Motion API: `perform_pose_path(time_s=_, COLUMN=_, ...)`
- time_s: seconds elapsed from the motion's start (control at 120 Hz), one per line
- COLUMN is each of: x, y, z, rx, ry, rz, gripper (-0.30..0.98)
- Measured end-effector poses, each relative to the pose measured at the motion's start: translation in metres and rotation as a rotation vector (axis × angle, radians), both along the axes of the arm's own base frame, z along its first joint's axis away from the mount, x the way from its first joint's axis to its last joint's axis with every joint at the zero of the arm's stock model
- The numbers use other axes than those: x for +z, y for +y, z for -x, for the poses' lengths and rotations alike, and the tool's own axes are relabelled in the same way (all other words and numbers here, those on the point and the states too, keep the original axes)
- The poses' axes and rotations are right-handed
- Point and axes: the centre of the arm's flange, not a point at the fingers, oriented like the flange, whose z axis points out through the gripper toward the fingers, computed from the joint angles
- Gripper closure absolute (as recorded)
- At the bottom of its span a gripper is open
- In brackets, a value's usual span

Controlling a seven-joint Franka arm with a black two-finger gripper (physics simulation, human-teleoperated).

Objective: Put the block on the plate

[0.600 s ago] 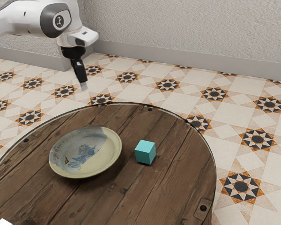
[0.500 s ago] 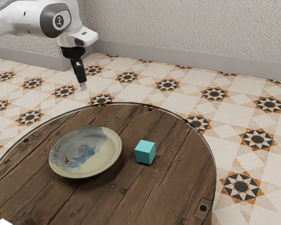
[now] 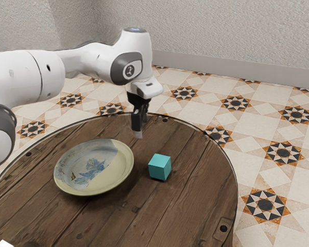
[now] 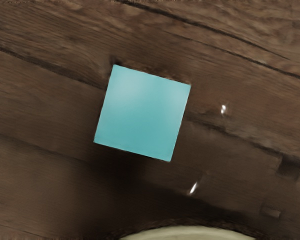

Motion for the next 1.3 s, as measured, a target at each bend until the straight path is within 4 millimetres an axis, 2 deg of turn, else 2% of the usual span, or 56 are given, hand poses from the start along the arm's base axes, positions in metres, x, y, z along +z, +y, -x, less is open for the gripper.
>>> perform_pose_path(time_s=0.067, x=-0.025, y=-0.005, z=-0.007, rx=-0.045, ry=0.001, rz=0.005, gripper=0.00)
perform_pose_path(time_s=0.158, x=-0.057, y=-0.014, z=-0.008, rx=-0.104, ry=0.015, rz=0.009, gripper=0.00)
perform_pose_path(time_s=0.342, x=-0.102, y=-0.042, z=-0.003, rx=-0.204, ry=0.036, rz=0.006, gripper=0.00)
perform_pose_path(time_s=0.825, x=-0.177, y=-0.047, z=-0.020, rx=-0.257, ry=-0.021, rz=0.051, gripper=0.00)
perform_pose_path(time_s=0.883, x=-0.179, y=-0.048, z=-0.020, rx=-0.264, ry=-0.025, rz=0.052, gripper=0.04)
perform_pose_path(time_s=0.975, x=-0.178, y=-0.050, z=-0.020, rx=-0.279, ry=-0.036, rz=0.049, gripper=0.26)
perform_pose_path(time_s=1.067, x=-0.170, y=-0.052, z=-0.022, rx=-0.292, ry=-0.052, rz=0.049, gripper=0.29)
perform_pose_path(time_s=1.133, x=-0.150, y=-0.053, z=-0.022, rx=-0.299, ry=-0.074, rz=0.052, gripper=0.30)
perform_pose_path(time_s=1.217, x=-0.115, y=-0.052, z=-0.018, rx=-0.305, ry=-0.100, rz=0.058, gripper=0.31)
perform_pose_path(time_s=1.3, x=-0.081, y=-0.040, z=-0.001, rx=-0.294, ry=-0.104, rz=0.068, gripper=0.31)
